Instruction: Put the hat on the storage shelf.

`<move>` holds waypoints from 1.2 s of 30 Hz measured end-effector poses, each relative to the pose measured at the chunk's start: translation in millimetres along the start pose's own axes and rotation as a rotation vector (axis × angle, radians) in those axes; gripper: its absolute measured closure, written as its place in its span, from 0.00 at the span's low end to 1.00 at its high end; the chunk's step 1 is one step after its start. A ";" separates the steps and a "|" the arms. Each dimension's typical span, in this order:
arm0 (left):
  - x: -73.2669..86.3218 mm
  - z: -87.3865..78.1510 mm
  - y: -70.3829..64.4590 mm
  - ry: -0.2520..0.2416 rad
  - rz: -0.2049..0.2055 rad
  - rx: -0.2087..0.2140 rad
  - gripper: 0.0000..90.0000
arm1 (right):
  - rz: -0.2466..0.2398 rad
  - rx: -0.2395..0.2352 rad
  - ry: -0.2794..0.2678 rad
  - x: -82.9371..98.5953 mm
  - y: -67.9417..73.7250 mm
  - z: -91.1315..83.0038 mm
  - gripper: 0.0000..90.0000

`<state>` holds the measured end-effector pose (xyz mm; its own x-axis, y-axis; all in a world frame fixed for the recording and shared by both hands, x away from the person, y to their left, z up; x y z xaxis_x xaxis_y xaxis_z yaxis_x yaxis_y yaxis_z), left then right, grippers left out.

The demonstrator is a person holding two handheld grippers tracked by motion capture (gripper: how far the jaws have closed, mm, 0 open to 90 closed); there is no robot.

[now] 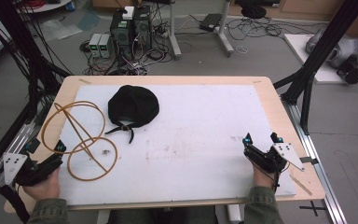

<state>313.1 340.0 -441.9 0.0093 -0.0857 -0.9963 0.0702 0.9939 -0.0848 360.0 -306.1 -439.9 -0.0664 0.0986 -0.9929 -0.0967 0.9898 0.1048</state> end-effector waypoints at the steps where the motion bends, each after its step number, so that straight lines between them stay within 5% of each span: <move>1: 0.1 0.0 0.4 0.001 -0.001 -0.002 0.21 | 0.001 0.001 -0.002 -0.1 -0.1 0.1 0.06; 22: -0.7 -0.6 0.1 -0.004 -0.002 0.001 0.21 | 0.006 -0.001 0.000 -0.3 -1.4 0.6 0.06; 27: -1.9 -1.2 0.0 -0.005 0.025 -0.003 0.21 | 0.034 -0.023 0.011 -3.8 -3.9 5.1 0.06; 36: -0.3 -0.1 -1.5 -0.002 0.009 0.006 0.21 | -0.018 -0.087 0.032 -13.6 4.1 16.1 0.06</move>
<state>312.9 338.4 -441.5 0.0116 -0.0766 -0.9970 0.0766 0.9942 -0.0755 376.6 -301.7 -426.9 -0.0957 0.0758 -0.9925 -0.1840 0.9786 0.0925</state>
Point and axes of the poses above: each handheld gripper's, and its own axes: z roughly forward along the jaws, x roughly out of its underside, y roughly to its left, the point moved 8 cm from there along z, roughly forward along the jaws, and after that the axes turned 2 degrees about -y, right-handed, at the moved point
